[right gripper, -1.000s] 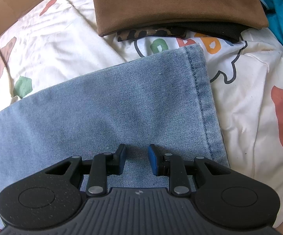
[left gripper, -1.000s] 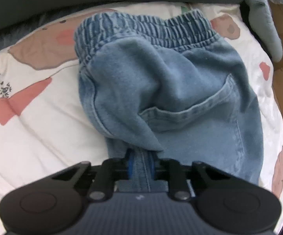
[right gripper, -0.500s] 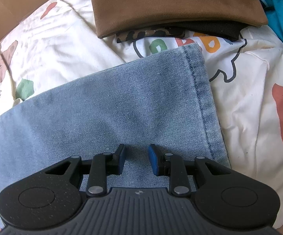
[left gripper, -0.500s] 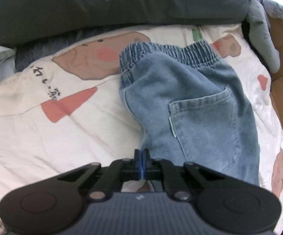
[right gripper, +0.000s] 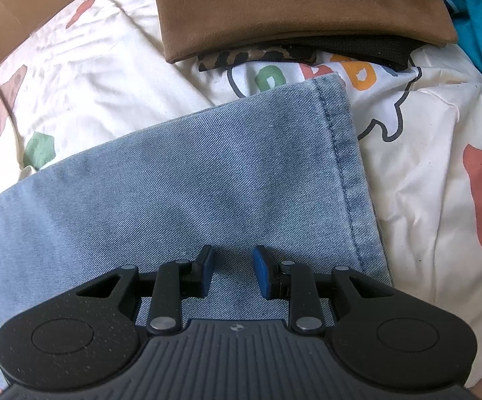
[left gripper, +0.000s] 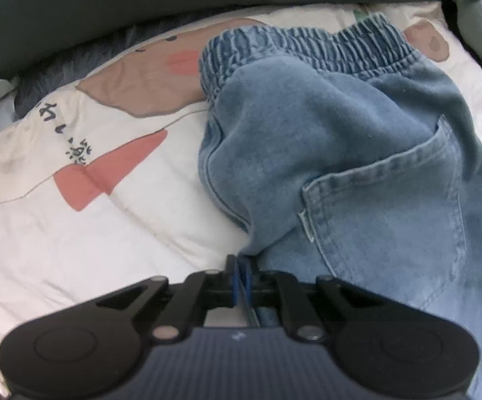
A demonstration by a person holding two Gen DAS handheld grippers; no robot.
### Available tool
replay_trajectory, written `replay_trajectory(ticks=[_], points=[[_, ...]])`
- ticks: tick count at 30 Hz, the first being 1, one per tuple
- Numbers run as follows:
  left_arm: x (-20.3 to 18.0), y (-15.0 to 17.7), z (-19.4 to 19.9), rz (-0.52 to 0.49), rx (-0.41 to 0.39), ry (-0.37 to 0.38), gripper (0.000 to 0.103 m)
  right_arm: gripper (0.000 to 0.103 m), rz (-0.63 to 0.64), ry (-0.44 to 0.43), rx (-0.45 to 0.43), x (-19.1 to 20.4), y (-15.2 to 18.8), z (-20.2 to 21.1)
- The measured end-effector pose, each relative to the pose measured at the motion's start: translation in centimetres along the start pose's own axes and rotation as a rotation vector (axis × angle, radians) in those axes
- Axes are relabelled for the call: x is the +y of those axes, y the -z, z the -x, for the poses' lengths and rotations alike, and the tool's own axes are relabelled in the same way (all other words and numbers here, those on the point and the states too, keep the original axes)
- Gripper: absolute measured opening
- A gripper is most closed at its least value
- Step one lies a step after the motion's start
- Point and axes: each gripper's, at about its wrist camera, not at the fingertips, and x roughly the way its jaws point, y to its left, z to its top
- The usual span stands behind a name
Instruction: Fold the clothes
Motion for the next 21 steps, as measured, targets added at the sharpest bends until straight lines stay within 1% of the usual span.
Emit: replay_trajectory(ticks=[1,4,6,9,12,13,14,16,19,21], points=[[0.0,-0.2,0.3,-0.006,0.008,-0.003,0.009,0.033,0.000,-0.001,0.000,-0.1,0.1,0.0],[0.5,-0.8,1.7,-0.001,0.042,0.015,0.012,0.033,-0.005,-0.010,-0.008,-0.5,0.9,0.1],[0.7,-1.2,3.3,-0.022,0.028,0.026,0.014,0.033,-0.019,-0.013,-0.008,-0.8,1.2,0.2],[0.6,-2.0,5.4,-0.074,-0.004,-0.020,0.019,0.035,-0.035,-0.018,-0.006,-1.2,1.5,0.2],[0.0,-3.0,7.3,-0.094,-0.052,-0.029,0.021,0.035,-0.050,-0.031,-0.006,-1.7,1.9,0.4],[-0.4,-3.4,7.9,-0.102,-0.070,-0.028,0.024,0.035,-0.056,-0.037,-0.008,-1.9,2.1,0.4],[-1.0,-3.9,8.1,-0.114,-0.087,-0.019,0.028,0.035,-0.062,-0.043,-0.010,-2.1,2.3,0.4],[-2.2,-4.4,8.7,-0.148,-0.114,-0.010,0.030,0.035,-0.066,-0.050,-0.016,-2.4,2.7,0.5],[-3.5,-5.2,7.9,-0.175,-0.127,0.003,0.030,0.035,-0.057,-0.047,-0.013,-2.5,3.0,0.6],[-4.6,-5.3,7.1,-0.191,-0.114,0.010,0.030,0.036,-0.049,-0.043,-0.008,-2.6,3.3,0.7]])
